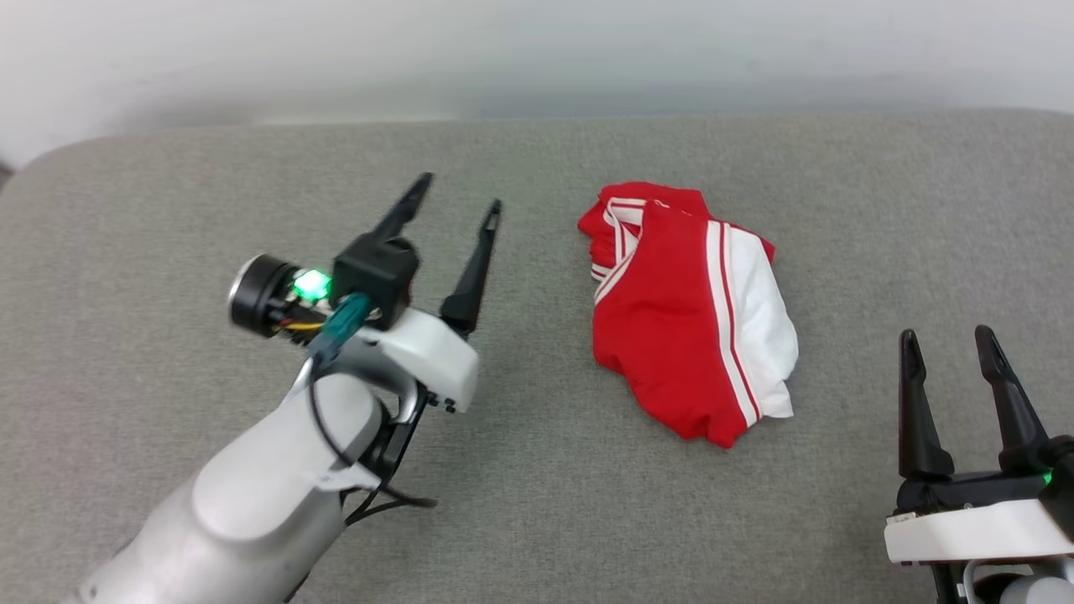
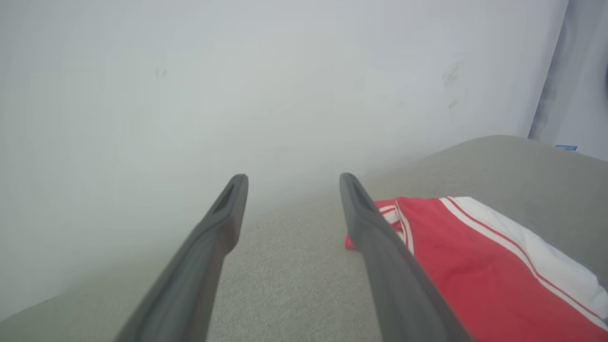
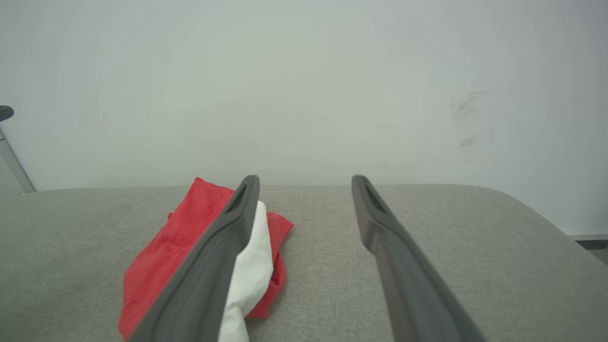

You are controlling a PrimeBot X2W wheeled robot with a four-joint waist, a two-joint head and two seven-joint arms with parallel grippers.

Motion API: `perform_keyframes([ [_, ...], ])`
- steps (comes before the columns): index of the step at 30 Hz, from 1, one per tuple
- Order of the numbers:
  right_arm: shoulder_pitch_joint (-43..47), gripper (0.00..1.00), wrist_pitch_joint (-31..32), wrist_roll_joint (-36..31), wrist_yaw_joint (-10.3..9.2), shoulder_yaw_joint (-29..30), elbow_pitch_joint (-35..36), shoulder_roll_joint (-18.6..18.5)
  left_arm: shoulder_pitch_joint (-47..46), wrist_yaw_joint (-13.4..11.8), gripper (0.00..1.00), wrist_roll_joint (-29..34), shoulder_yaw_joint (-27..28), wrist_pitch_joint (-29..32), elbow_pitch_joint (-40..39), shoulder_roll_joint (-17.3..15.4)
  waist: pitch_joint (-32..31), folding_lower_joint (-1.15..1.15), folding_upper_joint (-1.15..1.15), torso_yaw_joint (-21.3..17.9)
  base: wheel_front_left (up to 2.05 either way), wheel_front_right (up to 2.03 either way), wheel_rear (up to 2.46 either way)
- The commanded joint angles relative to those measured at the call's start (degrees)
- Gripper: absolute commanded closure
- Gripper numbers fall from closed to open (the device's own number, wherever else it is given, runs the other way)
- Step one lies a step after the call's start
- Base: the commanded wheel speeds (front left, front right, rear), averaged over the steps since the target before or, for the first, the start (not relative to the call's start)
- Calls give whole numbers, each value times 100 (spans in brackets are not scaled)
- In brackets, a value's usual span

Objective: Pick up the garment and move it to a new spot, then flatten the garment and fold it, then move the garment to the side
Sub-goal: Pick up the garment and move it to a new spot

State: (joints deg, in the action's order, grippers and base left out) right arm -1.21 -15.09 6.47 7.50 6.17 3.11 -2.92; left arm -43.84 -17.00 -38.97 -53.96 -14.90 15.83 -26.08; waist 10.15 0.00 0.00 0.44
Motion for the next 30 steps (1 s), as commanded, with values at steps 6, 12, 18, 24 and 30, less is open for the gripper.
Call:
perform_keyframes([
  [6, 185, 0, -12, -65, -2, 83, -39, 8, 1587, -682, 0, 917, 1469, -29, -928, -9, -305, 0, 0, 223, 0, 0, 0],
  [12, 275, 0, -12, -77, -2, 133, -66, 8, 2826, -717, 0, 1644, 2523, -30, -1410, 285, -444, 0, 0, 265, 0, 0, 0],
  [18, 373, 0, -12, -55, -2, 125, -118, 8, 3593, -354, 0, 2047, 3196, -31, -1630, 623, -532, 0, 0, 261, 0, 0, 0],
  [24, 492, 0, -12, -40, -2, 104, -206, 8, 4132, 91, 0, 2489, 3757, -31, -1591, 1007, -638, 0, 0, 252, 0, 0, 0],
  [30, 616, 0, -12, -54, -2, 89, -311, 8, 4386, 482, 0, 2839, 4179, -31, -1539, 1341, -712, 0, 0, 255, 0, 0, 0],
])
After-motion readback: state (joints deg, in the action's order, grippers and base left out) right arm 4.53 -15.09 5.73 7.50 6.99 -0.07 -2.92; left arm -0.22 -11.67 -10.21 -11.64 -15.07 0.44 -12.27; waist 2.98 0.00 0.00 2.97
